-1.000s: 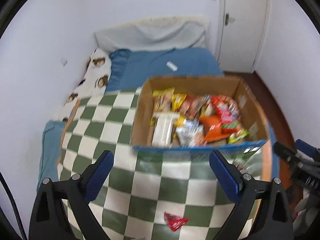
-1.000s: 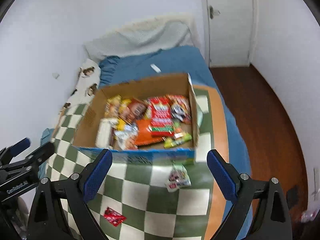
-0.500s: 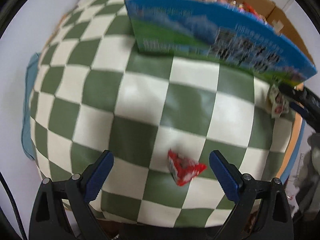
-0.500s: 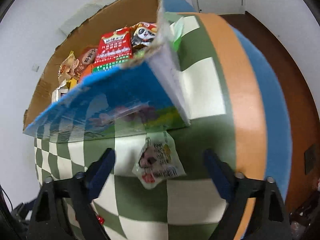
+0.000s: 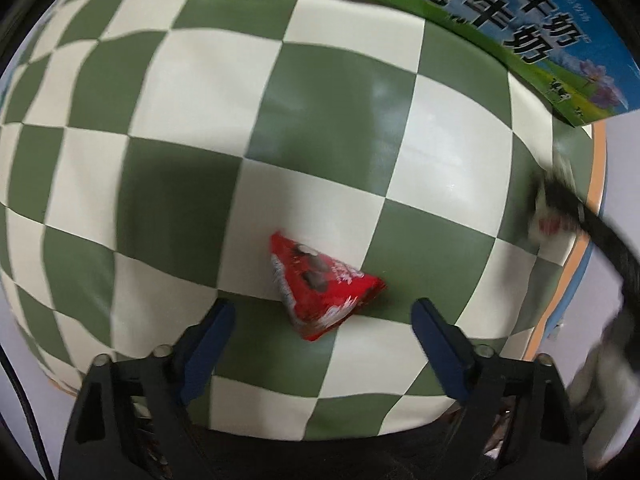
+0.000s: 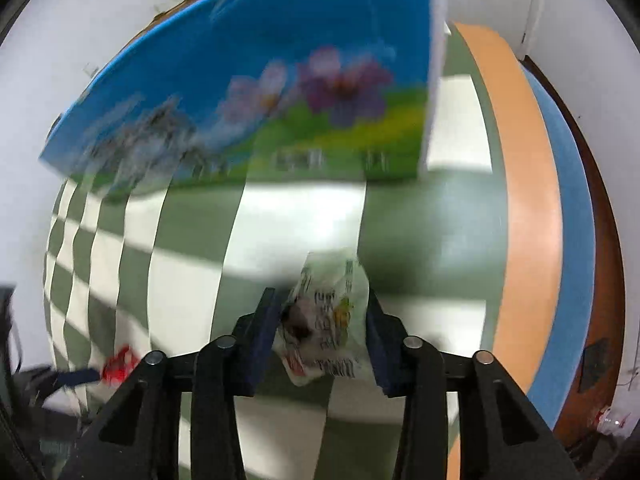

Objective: Organize snacks
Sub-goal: 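Grasp the small red packet with left tool while right tool grasps white snack bag, then lift both held packets off the blanket toward the box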

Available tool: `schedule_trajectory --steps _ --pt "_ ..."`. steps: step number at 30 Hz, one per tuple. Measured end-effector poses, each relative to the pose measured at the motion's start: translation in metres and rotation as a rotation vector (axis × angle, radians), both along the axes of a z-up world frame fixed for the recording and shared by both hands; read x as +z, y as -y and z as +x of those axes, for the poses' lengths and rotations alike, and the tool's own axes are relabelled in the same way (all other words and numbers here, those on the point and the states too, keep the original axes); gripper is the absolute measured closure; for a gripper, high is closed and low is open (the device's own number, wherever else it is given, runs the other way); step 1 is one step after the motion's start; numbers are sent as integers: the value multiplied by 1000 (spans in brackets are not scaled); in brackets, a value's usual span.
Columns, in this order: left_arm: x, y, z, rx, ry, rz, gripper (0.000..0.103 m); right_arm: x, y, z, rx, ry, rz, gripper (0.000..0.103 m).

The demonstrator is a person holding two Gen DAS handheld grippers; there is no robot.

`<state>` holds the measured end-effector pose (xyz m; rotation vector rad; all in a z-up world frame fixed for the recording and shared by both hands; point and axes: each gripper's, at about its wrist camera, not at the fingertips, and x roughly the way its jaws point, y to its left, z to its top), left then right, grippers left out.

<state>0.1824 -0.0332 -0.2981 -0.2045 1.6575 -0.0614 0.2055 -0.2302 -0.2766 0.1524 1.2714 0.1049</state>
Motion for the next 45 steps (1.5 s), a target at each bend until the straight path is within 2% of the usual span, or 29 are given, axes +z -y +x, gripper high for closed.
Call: schedule_trajectory --steps 2,6,13,15,17,20,22,23,27,31,32,33,35,39,43,45 --pt "-7 2 0 3 -3 3 25 -1 -1 -17 8 -26 12 60" --pt "-17 6 -1 -10 2 14 50 -9 -2 -44 3 -58 27 60" --pt "-11 18 -1 -44 62 55 59 -14 4 -51 -76 -68 84 58" --pt "-8 19 -3 -47 74 59 62 -15 8 -42 -94 -79 99 46" --pt "-7 21 -1 -45 82 62 64 -17 12 -36 -120 -83 120 40" --pt "-6 24 2 -51 99 78 66 -22 15 -28 -155 -77 135 40" --pt "-7 27 1 -57 103 83 67 -25 12 -24 -157 -72 119 41" --pt "-5 28 3 -56 103 81 68 -27 8 -23 -149 -71 87 47" --pt "9 17 12 -45 107 56 70 -24 -10 -23 -90 -39 1 48" --pt "30 14 14 -48 129 32 70 -18 -19 -28 -80 -16 25 49" --pt "39 16 16 -55 139 24 70 -14 -20 -29 -82 -6 37 52" --pt "45 17 17 -59 148 20 70 -9 -21 -30 -79 5 52 67" --pt "64 21 20 -68 175 -3 70 1 -27 -30 -70 19 76 72" --pt "92 32 29 -103 239 -6 70 14 -38 -25 -33 28 89 72" --pt "102 34 40 -119 268 -1 70 10 -34 -17 -45 -24 107 71" --pt "94 33 43 -121 261 -4 70 5 -19 -18 -43 -60 104 56"
